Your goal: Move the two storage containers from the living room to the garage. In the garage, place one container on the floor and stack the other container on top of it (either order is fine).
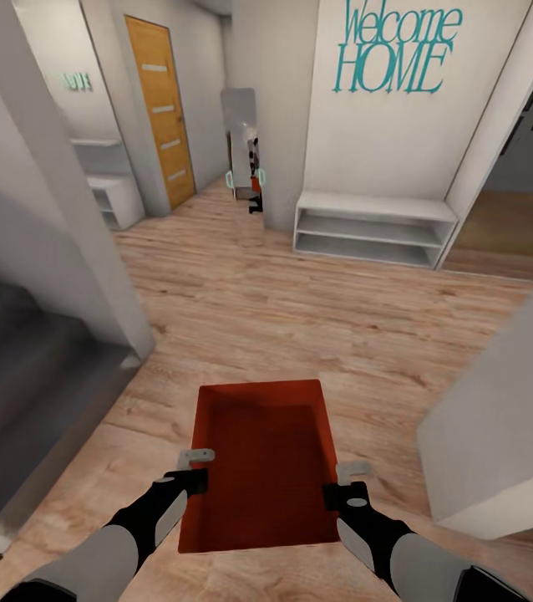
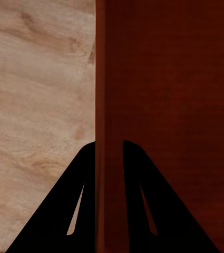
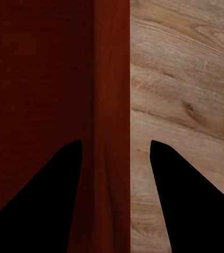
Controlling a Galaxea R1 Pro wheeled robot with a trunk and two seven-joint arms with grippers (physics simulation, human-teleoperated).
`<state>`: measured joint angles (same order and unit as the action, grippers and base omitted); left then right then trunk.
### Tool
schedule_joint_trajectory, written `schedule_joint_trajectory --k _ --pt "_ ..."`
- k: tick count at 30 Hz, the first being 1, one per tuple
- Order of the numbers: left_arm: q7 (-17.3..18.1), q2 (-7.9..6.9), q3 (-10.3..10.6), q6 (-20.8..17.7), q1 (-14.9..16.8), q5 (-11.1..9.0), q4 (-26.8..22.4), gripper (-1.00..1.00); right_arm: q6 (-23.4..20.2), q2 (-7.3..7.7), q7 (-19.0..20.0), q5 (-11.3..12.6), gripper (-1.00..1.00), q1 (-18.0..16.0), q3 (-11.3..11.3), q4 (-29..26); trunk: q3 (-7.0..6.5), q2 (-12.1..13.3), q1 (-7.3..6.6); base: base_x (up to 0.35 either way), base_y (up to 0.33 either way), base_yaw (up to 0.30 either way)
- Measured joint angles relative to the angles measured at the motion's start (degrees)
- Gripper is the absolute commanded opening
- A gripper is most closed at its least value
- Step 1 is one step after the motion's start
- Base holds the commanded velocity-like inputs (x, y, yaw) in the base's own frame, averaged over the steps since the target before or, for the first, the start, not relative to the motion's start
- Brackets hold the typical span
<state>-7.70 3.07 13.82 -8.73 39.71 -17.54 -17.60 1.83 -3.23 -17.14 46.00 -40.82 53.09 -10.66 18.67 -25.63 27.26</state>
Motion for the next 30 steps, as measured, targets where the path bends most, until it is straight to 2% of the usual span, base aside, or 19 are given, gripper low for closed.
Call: schedule_joint_trajectory --k 30 --pt "0.1 -0.05 0.0 0.0 0.0 0.0 0.0 -1.00 0.0 -0.07 0.0 0.0 -1.00 0.0 0.0 0.1 0.00 0.0 0.00 0.323 0.000 0.000"
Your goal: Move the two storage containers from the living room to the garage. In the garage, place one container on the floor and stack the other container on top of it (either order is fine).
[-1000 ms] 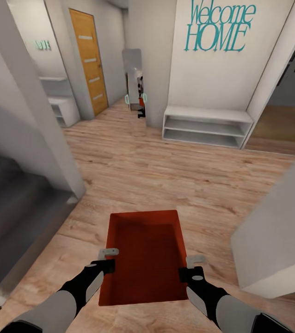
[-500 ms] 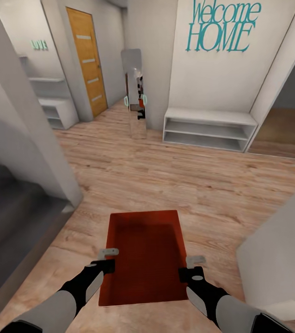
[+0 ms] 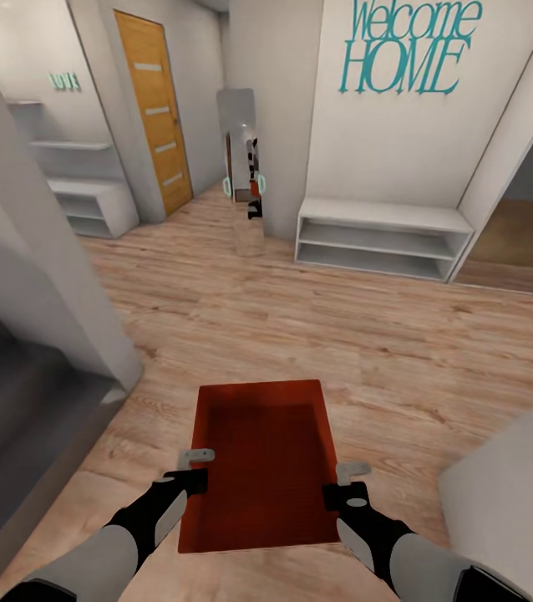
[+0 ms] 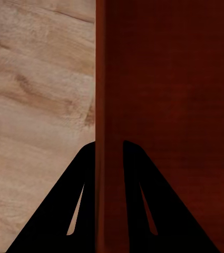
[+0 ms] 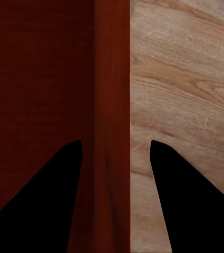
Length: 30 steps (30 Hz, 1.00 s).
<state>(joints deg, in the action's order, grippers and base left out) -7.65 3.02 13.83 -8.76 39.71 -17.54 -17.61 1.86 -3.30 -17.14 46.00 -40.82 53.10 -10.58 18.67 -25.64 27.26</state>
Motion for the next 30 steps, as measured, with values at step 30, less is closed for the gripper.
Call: schedule_joint_trajectory --k 30 --pt "0.0 0.01 0.0 0.0 0.0 0.0 0.0 -1.00 0.0 0.02 0.1 0.1 -1.00 0.0 0.0 0.0 0.00 0.0 0.00 0.323 0.000 0.040"
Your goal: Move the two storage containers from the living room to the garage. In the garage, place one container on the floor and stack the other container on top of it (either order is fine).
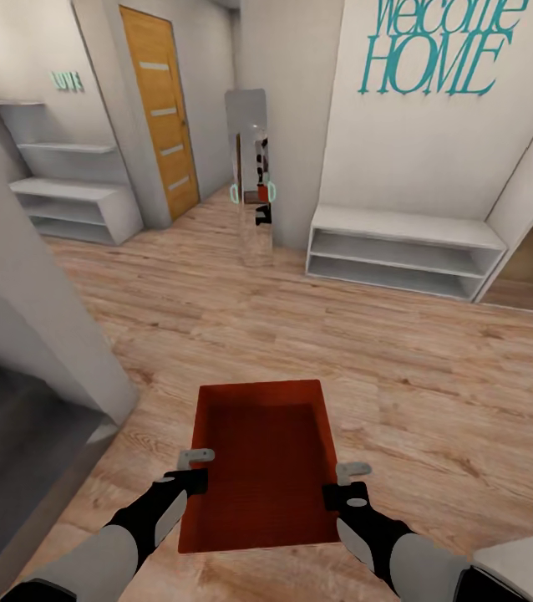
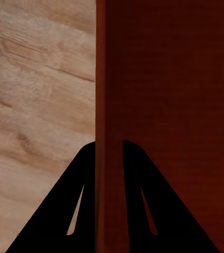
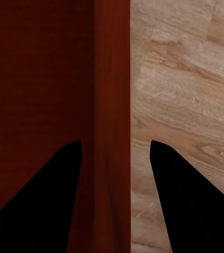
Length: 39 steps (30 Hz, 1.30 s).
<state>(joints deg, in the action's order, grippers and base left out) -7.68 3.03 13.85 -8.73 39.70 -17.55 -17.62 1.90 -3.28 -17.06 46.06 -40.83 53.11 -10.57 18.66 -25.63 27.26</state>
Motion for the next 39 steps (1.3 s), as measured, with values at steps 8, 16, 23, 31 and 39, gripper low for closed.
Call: schedule_joint_trajectory --k 8,16,23,31,39 --pt "0.0 0.12 -0.2 0.1 0.0 0.2 0.0 -1.00 0.1 0.11 0.1 -0.1 -1.00 0.0 -0.1 0.0 0.00 0.0 0.00 0.323 0.000 0.235" --pt "0.0 0.14 -0.2 0.1 0.0 0.2 0.0 -1.00 0.1 0.14 0.1 -0.1 -1.00 0.0 -0.1 0.0 0.00 0.0 0.00 0.323 0.000 0.242" --pt "0.0 0.14 -0.2 0.1 0.0 0.2 0.0 -1.00 0.0 0.14 0.1 -0.1 -1.00 0.0 0.0 -0.1 0.00 0.0 0.00 0.323 0.000 0.044" --pt "0.0 0.08 -0.1 0.1 0.0 0.1 0.0 -1.00 0.1 0.08 0.1 0.0 -1.00 0.0 0.0 0.0 0.00 0.0 0.00 0.323 0.000 0.002" --pt "0.0 0.08 -0.1 0.1 0.0 0.2 0.0 -1.00 0.1 0.08 0.1 0.0 -1.00 0.0 0.0 0.0 0.00 0.0 0.00 0.323 0.000 0.000"
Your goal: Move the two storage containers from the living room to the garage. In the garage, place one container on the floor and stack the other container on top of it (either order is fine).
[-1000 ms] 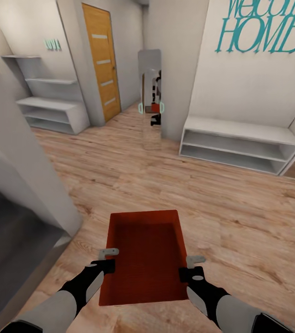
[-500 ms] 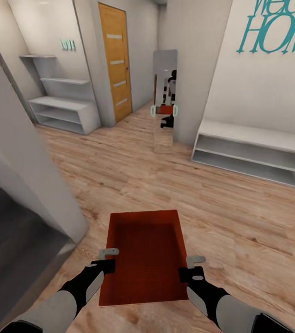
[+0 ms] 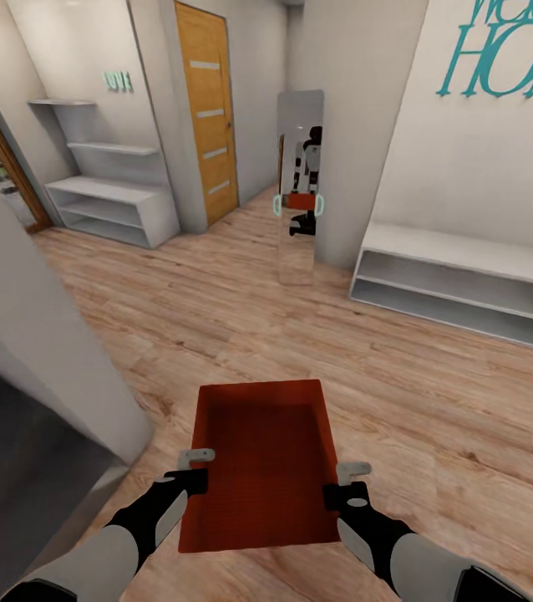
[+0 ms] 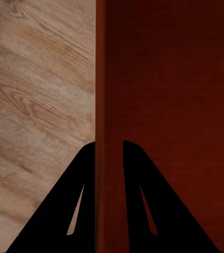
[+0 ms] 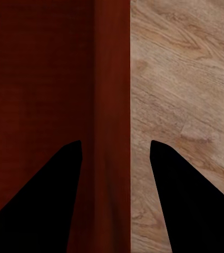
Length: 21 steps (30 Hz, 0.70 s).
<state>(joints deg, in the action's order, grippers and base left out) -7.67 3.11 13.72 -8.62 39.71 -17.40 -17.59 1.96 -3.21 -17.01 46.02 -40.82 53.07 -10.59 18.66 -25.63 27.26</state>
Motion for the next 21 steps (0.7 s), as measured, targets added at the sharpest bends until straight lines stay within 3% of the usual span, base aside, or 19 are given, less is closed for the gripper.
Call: schedule_joint_trajectory --k 21 --pt "0.0 -0.02 0.0 -0.1 0.0 0.0 0.0 -1.00 -0.1 -0.01 -0.1 0.0 -1.00 0.0 0.0 0.0 0.00 0.0 0.00 0.323 0.000 0.000"
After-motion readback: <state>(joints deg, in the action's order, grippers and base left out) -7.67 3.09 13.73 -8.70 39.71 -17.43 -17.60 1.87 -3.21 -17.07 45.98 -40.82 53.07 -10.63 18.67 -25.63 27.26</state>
